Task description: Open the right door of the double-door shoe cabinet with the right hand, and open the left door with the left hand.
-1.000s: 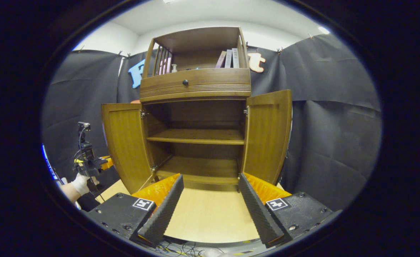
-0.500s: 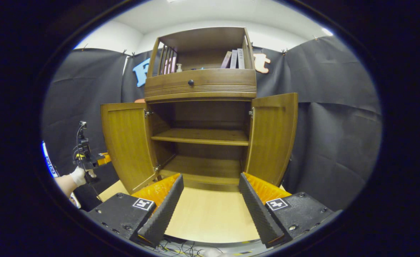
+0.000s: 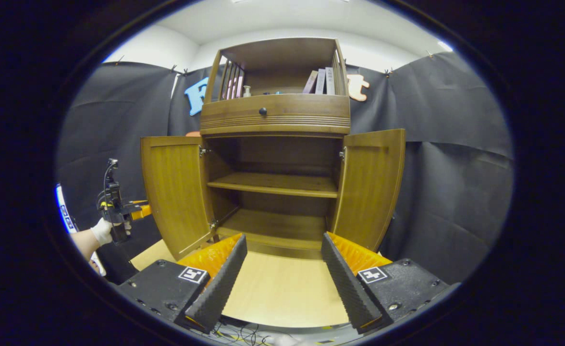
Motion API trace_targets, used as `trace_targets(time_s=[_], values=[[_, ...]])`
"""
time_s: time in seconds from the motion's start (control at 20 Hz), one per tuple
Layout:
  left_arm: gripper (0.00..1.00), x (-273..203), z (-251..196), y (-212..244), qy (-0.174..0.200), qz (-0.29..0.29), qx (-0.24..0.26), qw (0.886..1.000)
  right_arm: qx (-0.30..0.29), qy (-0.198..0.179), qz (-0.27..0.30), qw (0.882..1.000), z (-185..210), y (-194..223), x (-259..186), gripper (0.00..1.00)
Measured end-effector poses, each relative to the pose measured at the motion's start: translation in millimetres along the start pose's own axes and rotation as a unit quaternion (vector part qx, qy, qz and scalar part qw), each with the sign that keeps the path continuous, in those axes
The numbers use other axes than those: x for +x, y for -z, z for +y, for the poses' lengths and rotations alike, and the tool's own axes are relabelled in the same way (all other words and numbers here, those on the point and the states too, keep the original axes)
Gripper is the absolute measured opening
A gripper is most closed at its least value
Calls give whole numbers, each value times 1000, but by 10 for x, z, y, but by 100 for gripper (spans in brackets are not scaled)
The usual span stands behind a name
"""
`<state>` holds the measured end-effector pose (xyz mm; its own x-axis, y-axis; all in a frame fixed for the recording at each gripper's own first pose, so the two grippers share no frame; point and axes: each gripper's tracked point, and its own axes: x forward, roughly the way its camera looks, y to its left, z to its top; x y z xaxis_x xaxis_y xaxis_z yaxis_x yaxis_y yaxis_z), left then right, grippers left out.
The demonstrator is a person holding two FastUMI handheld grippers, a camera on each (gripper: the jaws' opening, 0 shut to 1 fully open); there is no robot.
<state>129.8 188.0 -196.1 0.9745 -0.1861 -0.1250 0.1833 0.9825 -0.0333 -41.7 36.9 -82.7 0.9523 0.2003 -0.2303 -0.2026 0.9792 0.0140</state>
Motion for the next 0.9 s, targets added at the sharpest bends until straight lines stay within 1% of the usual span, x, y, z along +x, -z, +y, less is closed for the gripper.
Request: trace_targets(time_s=[0.05,0.1,0.15,0.25,0.3,0.35,0.4,0.45,0.5,0.55,0.6,0.75,0.8,0.85,0.9], values=[[56,-22,24,-23,-4,-2,-2,1000,0,-1,0,1000,2,0,-1,99],[57,-35,44,-27,-9,1,-3,1000,0,-1,1,1000,-2,10,7,99],[71,-32,56,-34,-13,1,-3,1000,1,-2,-1,1000,3,-3,8,99],[82,-86,76,-54,-19,4,2,1000,2,-5,-3,1000,15,-14,19,99],[75,-93,86,-49,-22,9,2,1000,1,-6,-4,1000,20,-16,32,99],[75,-119,109,-41,-29,14,5,999,0,-6,-3,1000,24,-13,38,99],[70,-133,137,-44,-38,17,9,999,0,-6,-2,1000,26,4,46,99],[74,-166,169,-83,-48,16,11,999,2,-8,-2,1000,31,9,51,99],[88,-199,173,-113,-53,15,12,998,3,-9,-2,1000,34,14,55,99],[90,-244,171,-145,-59,14,11,998,4,-9,-2,1000,34,14,59,99],[95,-306,167,-161,-65,17,11,998,5,-10,-3,1000,36,15,65,99],[97,-542,170,-298,-100,17,18,995,9,-4,-5,1000,-6,13,106,99],[89,-633,126,-394,-107,12,24,994,11,-3,-6,1000,-19,19,112,99],[96,-763,89,-486,-117,6,31,993,15,-1,-7,1000,-32,7,125,99],[96,-865,52,-561,-130,6,37,991,17,1,-8,1000,-47,6,147,100]])
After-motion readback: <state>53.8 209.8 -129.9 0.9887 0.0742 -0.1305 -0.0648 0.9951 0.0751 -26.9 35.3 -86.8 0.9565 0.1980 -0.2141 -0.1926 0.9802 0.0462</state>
